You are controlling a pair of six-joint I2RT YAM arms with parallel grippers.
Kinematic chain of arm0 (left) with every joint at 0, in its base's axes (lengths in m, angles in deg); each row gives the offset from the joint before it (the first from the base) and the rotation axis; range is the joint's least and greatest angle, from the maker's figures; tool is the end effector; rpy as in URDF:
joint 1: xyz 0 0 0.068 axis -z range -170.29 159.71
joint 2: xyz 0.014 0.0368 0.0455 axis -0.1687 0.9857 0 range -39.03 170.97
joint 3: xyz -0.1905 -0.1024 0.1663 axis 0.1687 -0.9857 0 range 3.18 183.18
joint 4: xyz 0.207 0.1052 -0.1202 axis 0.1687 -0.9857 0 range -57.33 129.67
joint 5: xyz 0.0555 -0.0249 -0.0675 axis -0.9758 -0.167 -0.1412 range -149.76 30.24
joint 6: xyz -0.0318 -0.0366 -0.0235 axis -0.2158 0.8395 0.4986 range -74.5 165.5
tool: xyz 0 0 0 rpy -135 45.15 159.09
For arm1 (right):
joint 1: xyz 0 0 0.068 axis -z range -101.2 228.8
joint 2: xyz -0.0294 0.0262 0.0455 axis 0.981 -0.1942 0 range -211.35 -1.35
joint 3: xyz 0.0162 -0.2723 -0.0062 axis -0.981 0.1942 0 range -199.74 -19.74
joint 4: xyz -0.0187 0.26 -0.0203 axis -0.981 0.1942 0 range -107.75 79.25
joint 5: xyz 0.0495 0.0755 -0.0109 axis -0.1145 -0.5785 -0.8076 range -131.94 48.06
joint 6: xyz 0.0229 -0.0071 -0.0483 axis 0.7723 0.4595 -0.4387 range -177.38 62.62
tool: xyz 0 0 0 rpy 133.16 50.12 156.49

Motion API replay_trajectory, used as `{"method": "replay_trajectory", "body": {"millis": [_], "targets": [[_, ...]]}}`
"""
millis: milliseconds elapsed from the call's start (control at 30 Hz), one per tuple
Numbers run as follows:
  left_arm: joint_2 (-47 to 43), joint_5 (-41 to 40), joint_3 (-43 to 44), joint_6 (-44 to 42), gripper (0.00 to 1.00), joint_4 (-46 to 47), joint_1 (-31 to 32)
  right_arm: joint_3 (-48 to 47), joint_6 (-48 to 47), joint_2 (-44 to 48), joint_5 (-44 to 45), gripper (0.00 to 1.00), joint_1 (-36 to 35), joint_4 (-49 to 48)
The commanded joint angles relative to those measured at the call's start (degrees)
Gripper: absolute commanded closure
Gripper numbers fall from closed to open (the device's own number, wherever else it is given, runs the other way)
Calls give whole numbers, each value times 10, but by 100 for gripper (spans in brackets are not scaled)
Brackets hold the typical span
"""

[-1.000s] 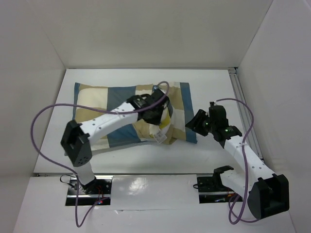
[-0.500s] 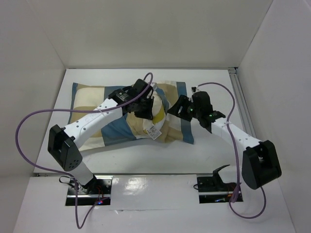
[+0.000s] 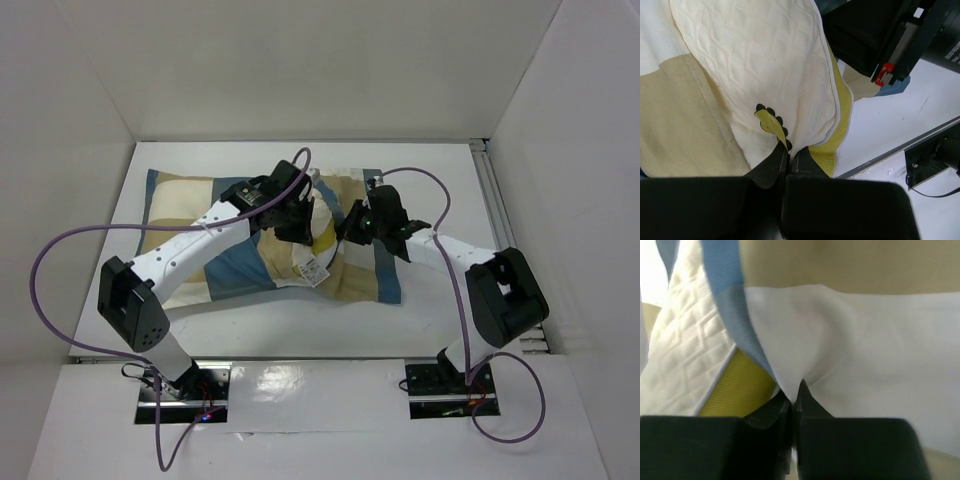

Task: Put the pillow into the pillowcase

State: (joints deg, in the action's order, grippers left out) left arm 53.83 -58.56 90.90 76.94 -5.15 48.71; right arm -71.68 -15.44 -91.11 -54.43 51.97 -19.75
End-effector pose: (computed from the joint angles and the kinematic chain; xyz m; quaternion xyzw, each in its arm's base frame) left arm 0.2740 -0.2228 0.3311 0.0655 0.9373 -0.2054 0.2740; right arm 0.2977 0.1592 0.2111 0.0672 0.8838 0.3356 0.3189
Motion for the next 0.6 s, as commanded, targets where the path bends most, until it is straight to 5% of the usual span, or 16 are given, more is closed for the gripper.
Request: {"method": "replay_trajectory", "body": {"millis": [0,167,567], "targets": [[-5,11,-4,-2,100,57,-12,-3,7,11,26,100,-23,-36],[13,-12,-33,36,100,96,-47,10,-23,103,61,100,-28,19],[78,-79,-39,187,100,192,-93,-76,-154,140,-85,100,-115,188]]}}
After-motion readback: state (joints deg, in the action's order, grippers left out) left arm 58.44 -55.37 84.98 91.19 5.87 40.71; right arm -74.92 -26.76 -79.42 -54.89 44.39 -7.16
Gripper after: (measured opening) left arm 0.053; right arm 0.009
